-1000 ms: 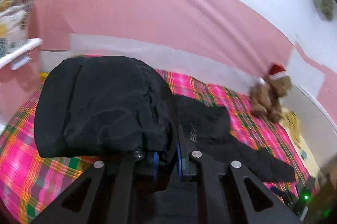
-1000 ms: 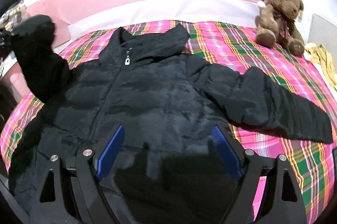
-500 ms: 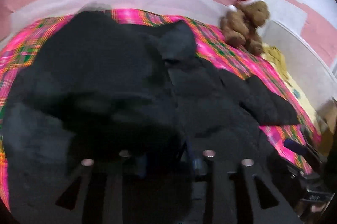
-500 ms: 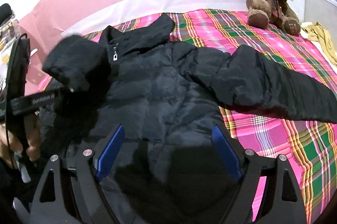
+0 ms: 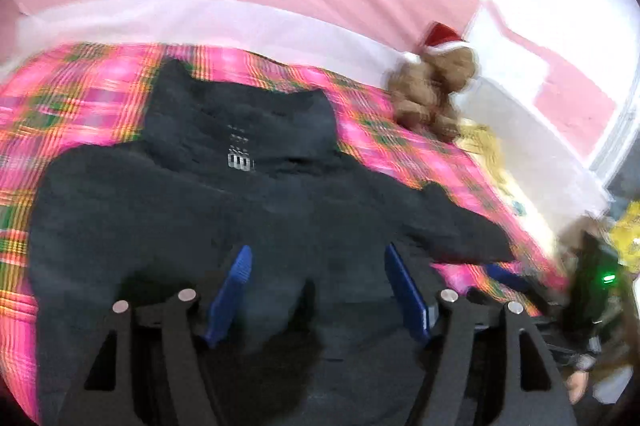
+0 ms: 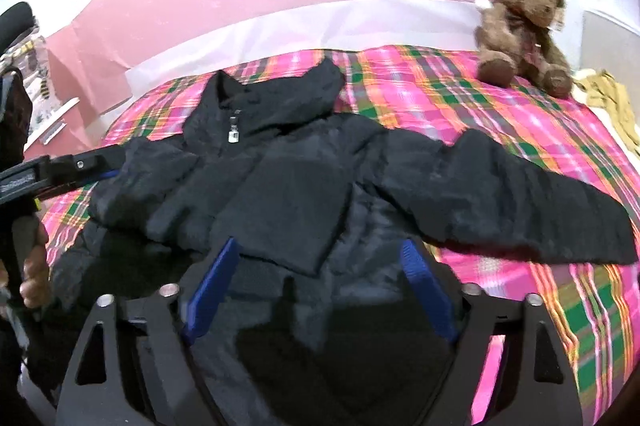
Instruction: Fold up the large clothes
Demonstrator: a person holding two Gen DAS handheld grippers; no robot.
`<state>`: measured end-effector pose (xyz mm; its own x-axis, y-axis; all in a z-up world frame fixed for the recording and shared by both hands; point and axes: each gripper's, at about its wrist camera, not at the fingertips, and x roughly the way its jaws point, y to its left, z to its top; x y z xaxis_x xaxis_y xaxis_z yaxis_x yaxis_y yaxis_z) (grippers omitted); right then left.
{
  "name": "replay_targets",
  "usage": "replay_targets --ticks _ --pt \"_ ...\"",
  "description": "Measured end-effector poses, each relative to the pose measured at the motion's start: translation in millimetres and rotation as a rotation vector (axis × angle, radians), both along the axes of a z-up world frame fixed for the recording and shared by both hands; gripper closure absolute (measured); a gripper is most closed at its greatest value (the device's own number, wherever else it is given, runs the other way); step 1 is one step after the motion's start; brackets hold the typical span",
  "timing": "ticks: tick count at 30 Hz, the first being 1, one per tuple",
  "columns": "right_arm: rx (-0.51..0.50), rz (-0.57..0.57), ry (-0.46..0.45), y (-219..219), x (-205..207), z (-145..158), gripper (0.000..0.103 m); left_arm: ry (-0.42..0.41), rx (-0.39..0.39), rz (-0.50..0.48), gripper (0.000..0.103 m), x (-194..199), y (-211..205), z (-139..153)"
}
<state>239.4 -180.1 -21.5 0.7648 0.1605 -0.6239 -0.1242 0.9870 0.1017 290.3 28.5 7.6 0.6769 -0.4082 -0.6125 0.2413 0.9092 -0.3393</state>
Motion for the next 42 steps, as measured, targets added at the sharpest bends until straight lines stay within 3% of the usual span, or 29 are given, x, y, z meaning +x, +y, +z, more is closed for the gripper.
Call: replay_targets --ticks 3,7,11,15,20,25,28,31,36,39,42 --pt "-0.043 0.034 0.054 18 33 -14 0.056 0.039 0.086 0.145 0.032 18 45 -15" --pt "-0.080 0.046 0.164 29 85 -48 0.059 0.129 0.123 0.273 0.034 38 95 -53" --pt "-0.093 0.030 0.207 27 118 -72 0.059 0.152 0.114 0.277 0.034 48 107 -81" --pt "-0.115 0.024 0.181 27 125 -87 0.059 0.134 0.154 0.268 0.033 56 97 -95" --pt "-0.093 0.018 0.173 22 122 -79 0.059 0.128 0.128 0.260 0.034 52 102 -92" --pt "-0.142 0.016 0.127 24 114 -59 0.059 0.089 0.116 0.269 0.034 39 107 -78" --pt "-0.141 0.026 0.131 22 126 -74 0.059 0.052 0.108 0.286 0.034 34 110 -73" --pt "-0.126 0.028 0.113 20 129 -83 0.058 0.053 0.097 0.296 0.034 33 113 -87" --pt "-0.125 0.033 0.115 21 133 -85 0.058 0.046 0.167 0.296 0.033 37 101 -94" --pt "-0.127 0.012 0.119 20 126 -74 0.058 0.055 0.165 0.285 0.034 34 101 -84" --pt "-0.098 -0.004 0.098 15 114 -57 0.058 -0.005 0.167 0.271 0.034 29 104 -59"
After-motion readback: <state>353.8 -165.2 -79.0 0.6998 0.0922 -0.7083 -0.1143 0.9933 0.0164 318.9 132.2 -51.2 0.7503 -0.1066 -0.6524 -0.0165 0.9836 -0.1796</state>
